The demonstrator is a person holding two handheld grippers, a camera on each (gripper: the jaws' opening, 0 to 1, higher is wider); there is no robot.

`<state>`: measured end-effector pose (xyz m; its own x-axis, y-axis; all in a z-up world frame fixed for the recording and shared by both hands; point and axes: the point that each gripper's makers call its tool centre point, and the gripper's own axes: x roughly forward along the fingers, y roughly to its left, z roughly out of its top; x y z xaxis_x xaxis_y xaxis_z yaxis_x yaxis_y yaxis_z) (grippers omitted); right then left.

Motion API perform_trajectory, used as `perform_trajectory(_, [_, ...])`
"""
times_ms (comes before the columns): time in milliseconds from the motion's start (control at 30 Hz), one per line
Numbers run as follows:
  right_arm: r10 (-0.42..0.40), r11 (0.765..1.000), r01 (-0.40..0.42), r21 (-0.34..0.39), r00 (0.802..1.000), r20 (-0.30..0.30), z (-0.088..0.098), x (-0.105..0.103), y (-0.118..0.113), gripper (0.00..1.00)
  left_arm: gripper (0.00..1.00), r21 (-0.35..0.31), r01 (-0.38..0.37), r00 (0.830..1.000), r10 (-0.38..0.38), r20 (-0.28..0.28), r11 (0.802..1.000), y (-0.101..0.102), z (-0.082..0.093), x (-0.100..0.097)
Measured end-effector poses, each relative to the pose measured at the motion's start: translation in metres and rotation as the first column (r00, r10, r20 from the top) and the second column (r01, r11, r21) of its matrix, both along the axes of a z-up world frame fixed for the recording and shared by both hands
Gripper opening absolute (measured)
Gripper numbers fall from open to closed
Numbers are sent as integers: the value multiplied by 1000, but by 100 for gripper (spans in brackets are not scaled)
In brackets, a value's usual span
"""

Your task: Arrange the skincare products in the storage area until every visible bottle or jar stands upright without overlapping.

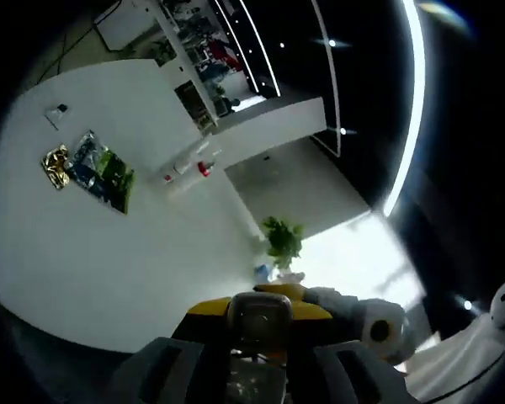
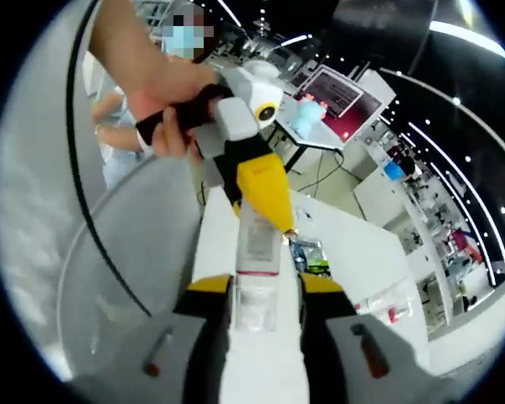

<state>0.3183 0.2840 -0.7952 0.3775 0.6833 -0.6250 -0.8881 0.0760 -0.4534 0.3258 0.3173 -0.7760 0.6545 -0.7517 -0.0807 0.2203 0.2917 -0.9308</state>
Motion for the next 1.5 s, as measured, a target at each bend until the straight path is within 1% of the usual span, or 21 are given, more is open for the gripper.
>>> perform_trajectory(100, [-110,989,120,84,988,-110,0,6,-3,33,24,-15,-57,998,57,-12,998,11,2,6])
perform_trajectory(133, [-155,979,175,103,972,-176,-1,7,-5,35,24,-13,-82,996,82,-15,997,16,2,9])
perform_trajectory(267, [-222,960,257,109,939,-261,-8,8,-11,38,24,-49,-118,993,118,-19,992,19,7,11])
perform_trajectory(333, [-261,937,321,135,904,-338,-10,8,-11,39,24,-51,-124,992,123,-23,991,18,6,12])
perform_trajectory(433, [-300,893,421,160,820,-487,-13,3,-13,43,24,-71,-161,987,158,-40,984,21,5,15])
perform_trajectory(467, [-303,889,430,157,810,-503,-13,3,-13,48,24,-80,-165,986,162,-44,983,22,5,15])
perform_trajectory(500, [-315,870,472,143,754,-576,-16,-2,-14,50,24,-96,-169,985,165,-46,981,22,6,15])
perform_trajectory(600, [-309,844,514,157,703,-641,-17,-6,-14,50,24,-124,-177,984,173,-48,976,24,7,16])
perform_trajectory(667, [-272,831,530,167,649,-711,-15,-15,-9,48,24,-142,-190,982,187,-34,971,25,11,16])
perform_trajectory(733, [-203,808,552,205,588,-783,-7,-24,-2,47,24,-152,-199,980,199,-18,968,26,14,16])
perform_trajectory(800, [-136,792,576,204,492,-860,1,-35,4,44,24,-153,-203,979,204,-5,967,25,16,16])
perform_trajectory(900, [-65,763,600,243,444,-894,13,-38,10,43,24,-128,-192,980,196,23,973,20,18,13])
perform_trajectory(1033, [36,668,695,266,327,-944,30,-33,13,43,24,-116,-160,983,169,73,980,13,22,6])
perform_trajectory(1100, [58,638,725,261,292,-955,31,-30,11,43,24,-114,-149,983,160,88,982,9,23,3])
perform_trajectory(1133, [63,630,733,256,280,-958,31,-30,9,43,24,-112,-138,985,149,92,984,7,23,1])
perform_trajectory(1167, [67,617,740,267,289,-955,32,-28,8,43,24,-99,-124,986,134,103,987,4,22,-2])
perform_trajectory(1200, [82,599,755,266,273,-959,35,-26,6,43,24,-90,-120,985,129,110,989,3,22,-3])
perform_trajectory(1233, [78,603,763,235,237,-969,32,-30,4,42,24,-71,-111,985,120,127,991,1,21,-5])
perform_trajectory(1300, [92,578,776,255,248,-964,32,-26,2,41,24,-52,-86,982,93,162,995,-3,22,-8])
perform_trajectory(1367, [101,543,805,237,218,-971,31,-23,-2,41,24,-4,-51,979,51,200,999,-11,21,-13])
perform_trajectory(1500, [118,498,840,217,183,-976,30,-19,-10,41,24,134,3,947,-46,319,991,-26,23,-22])
